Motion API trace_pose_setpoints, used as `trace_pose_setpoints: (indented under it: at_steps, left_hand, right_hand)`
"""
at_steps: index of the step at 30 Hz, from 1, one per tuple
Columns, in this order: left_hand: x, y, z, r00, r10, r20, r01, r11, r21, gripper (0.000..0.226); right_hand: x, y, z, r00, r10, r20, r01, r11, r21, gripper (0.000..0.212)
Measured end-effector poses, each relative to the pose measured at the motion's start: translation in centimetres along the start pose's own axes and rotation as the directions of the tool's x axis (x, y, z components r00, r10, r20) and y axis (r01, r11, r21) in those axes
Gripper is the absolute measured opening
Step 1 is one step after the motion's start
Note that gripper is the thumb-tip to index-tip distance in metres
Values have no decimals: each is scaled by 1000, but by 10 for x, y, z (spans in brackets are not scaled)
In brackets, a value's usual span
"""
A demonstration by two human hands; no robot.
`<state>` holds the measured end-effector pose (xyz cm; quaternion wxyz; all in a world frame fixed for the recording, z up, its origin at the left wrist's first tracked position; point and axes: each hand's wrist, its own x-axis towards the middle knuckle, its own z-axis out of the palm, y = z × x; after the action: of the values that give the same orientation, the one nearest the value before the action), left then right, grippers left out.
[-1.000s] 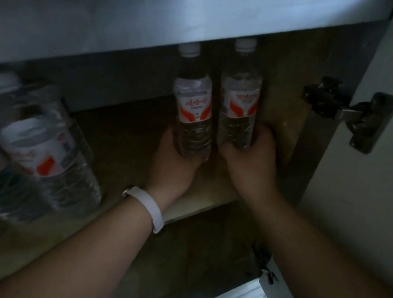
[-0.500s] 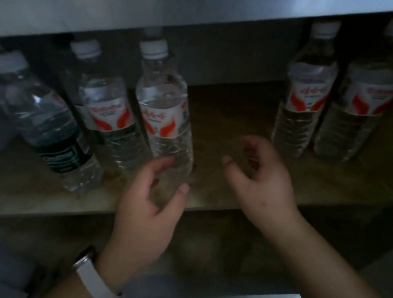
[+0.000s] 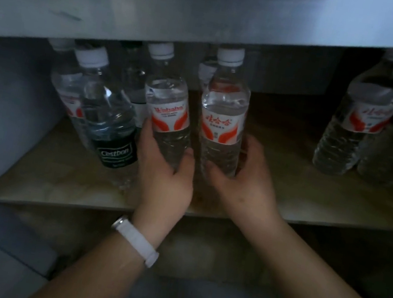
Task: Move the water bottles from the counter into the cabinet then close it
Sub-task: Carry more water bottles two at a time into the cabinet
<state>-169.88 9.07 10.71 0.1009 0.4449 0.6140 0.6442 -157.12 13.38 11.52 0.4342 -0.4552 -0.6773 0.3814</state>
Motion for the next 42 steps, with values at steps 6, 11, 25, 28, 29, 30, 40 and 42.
trace_pose_setpoints:
  at_steps: [6, 11, 25, 28, 29, 30, 40, 42]
  left_hand:
    - [12, -1, 7, 995, -97, -25, 97, 995, 26, 85]
    - [14, -2, 9, 989, -118, -88, 123, 991, 50, 86]
    - [4, 6, 17, 995, -103, -9, 103, 995, 11, 75]
    - [1, 14, 32, 992, -109, 66, 110, 994, -14, 72]
    - [1, 18, 38, 990, -111, 89, 114, 993, -29, 72]
    - [2, 21, 44, 988, -112, 106, 117, 992, -43, 71]
    - [17, 28, 106, 989, -44, 139, 61, 991, -118, 76]
    - [21, 24, 114, 990, -53, 129, 67, 992, -104, 77]
  right_hand:
    - [10, 7, 20, 996, 7, -87, -9, 1000, -29, 80]
    - [14, 5, 24, 987, 23, -161, -37, 996, -84, 75]
    - [20, 13, -38, 977, 32, -210, -47, 997, -65, 69]
    - [29, 16, -52, 969, 45, -242, -66, 995, -79, 71]
    - [32, 17, -56, 966, 46, -256, -72, 993, -93, 71]
    - [34, 18, -60, 962, 43, -269, -74, 992, -106, 71]
    - [60, 35, -73, 955, -5, -298, -50, 983, -175, 55]
    - [63, 40, -74, 954, -25, -297, -26, 986, -165, 50]
